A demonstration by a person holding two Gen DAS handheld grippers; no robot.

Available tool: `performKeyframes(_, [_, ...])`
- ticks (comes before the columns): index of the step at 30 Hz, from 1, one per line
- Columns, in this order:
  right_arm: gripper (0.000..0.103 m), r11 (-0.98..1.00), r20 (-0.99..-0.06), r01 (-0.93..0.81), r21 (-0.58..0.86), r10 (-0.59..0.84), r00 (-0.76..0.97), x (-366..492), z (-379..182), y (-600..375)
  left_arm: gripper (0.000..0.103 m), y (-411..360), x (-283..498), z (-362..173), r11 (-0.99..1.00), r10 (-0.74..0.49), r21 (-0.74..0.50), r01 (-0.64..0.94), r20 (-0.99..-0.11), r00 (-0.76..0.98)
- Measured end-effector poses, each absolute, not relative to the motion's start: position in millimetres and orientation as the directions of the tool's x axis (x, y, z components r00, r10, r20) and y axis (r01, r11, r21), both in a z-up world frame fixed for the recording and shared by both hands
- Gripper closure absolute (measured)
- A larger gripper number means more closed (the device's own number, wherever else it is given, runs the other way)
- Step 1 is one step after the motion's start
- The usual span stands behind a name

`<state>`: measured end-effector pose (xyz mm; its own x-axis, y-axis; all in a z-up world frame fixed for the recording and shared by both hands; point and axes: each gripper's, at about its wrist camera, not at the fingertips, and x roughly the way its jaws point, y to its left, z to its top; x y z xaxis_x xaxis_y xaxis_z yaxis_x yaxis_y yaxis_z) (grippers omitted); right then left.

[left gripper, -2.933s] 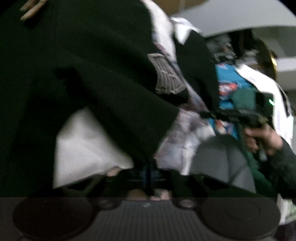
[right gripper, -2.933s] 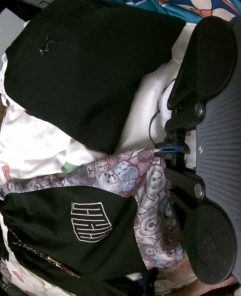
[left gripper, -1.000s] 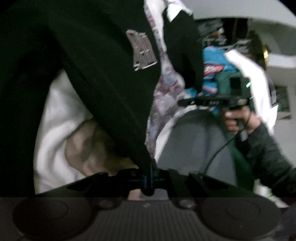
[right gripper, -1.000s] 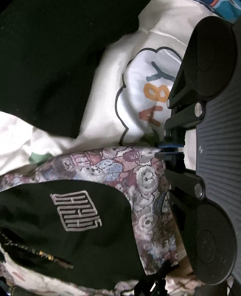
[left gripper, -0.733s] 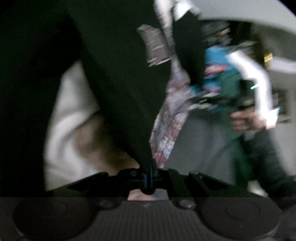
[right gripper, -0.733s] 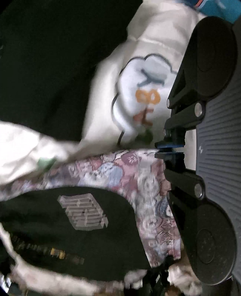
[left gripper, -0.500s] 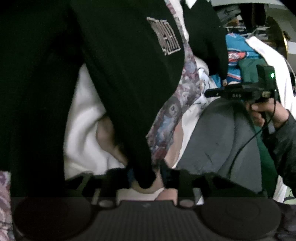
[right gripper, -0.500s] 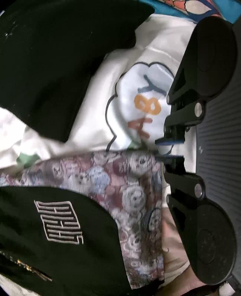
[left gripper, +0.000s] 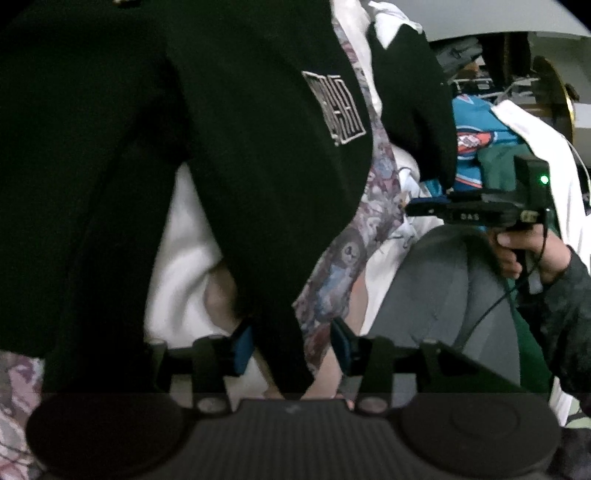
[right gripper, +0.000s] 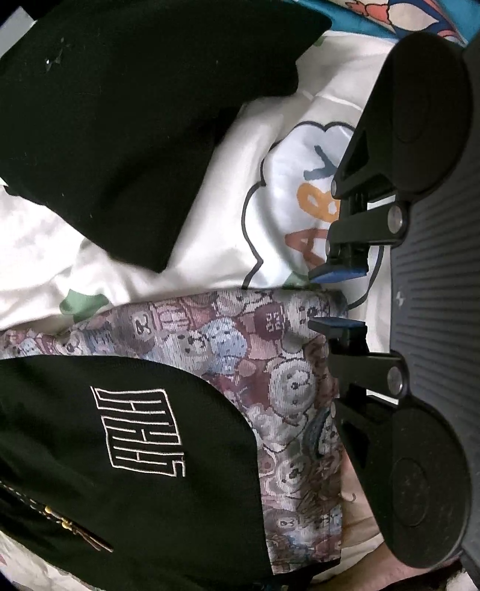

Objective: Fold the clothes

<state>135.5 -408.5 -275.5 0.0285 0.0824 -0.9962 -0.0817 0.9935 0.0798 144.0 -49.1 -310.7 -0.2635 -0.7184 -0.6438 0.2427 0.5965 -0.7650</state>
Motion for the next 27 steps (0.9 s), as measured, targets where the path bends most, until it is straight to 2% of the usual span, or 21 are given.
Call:
performKeyframes(1, [0.081,0.993,-0.996,-0.081,0.084,0.086,0.029,136,-277,-407,0.064,-51,144,-311,0.594,-0.721,-0.767,0.242,-0.641,-0.262])
performKeyframes(2, [0.083,0.993,-0.995,-0.081,0.088,0.090,0.029,136,-279,-406,0.077,-51,144,-311,0.592,-0.720,-0.766,0.250,-0.642,-0.262])
performKeyframes(3, [0.084,0.992,-0.995,-0.081,0.091,0.094,0.030,137,-281,-405,0.086,-52,143,-311,0.590,-0.719,-0.764,0.259,-0.644,-0.262])
performKeyframes(4, [0.093,0.992,-0.995,-0.088,0.092,0.095,0.029,137,-282,-405,0.098,-54,143,-311,0.591,-0.712,-0.759,0.273,-0.650,-0.265])
performKeyframes(5, [0.097,0.991,-0.995,-0.096,0.092,0.095,0.028,136,-282,-404,0.097,-54,142,-311,0.592,-0.709,-0.756,0.279,-0.653,-0.267])
performKeyframes(7, [0.099,0.989,-0.996,-0.124,0.084,0.087,0.017,134,-284,-403,0.099,-55,141,-312,0.593,-0.702,-0.751,0.290,-0.658,-0.270])
performKeyframes(12, [0.101,0.990,-0.998,-0.125,0.058,0.056,-0.021,132,-289,-407,0.099,-60,137,-316,0.626,-0.665,-0.720,0.299,-0.693,-0.279])
performKeyframes(15, [0.101,0.994,-0.999,-0.104,0.039,0.039,-0.009,131,-286,-410,0.095,-60,136,-317,0.651,-0.630,-0.694,0.309,-0.720,-0.291])
performKeyframes(16, [0.100,0.994,-0.999,-0.099,0.037,0.037,0.000,131,-283,-411,0.092,-59,136,-313,0.648,-0.628,-0.692,0.319,-0.722,-0.291])
performKeyframes(17, [0.100,0.995,-0.999,-0.095,0.034,0.035,0.009,131,-280,-412,0.084,-57,136,-309,0.645,-0.626,-0.690,0.330,-0.724,-0.290])
performKeyframes(20, [0.099,0.996,-0.998,-0.089,0.031,0.037,0.056,128,-268,-412,0.068,-52,138,-297,0.640,-0.624,-0.678,0.363,-0.733,-0.270])
performKeyframes(22, [0.099,0.995,-0.993,-0.081,0.064,0.072,0.098,126,-258,-411,0.064,-45,140,-285,0.633,-0.629,-0.668,0.391,-0.739,-0.241])
performKeyframes(27, [0.099,0.985,-0.968,-0.103,0.136,0.155,0.197,132,-238,-389,0.063,-9,148,-260,0.639,-0.655,-0.642,0.424,-0.743,-0.137])
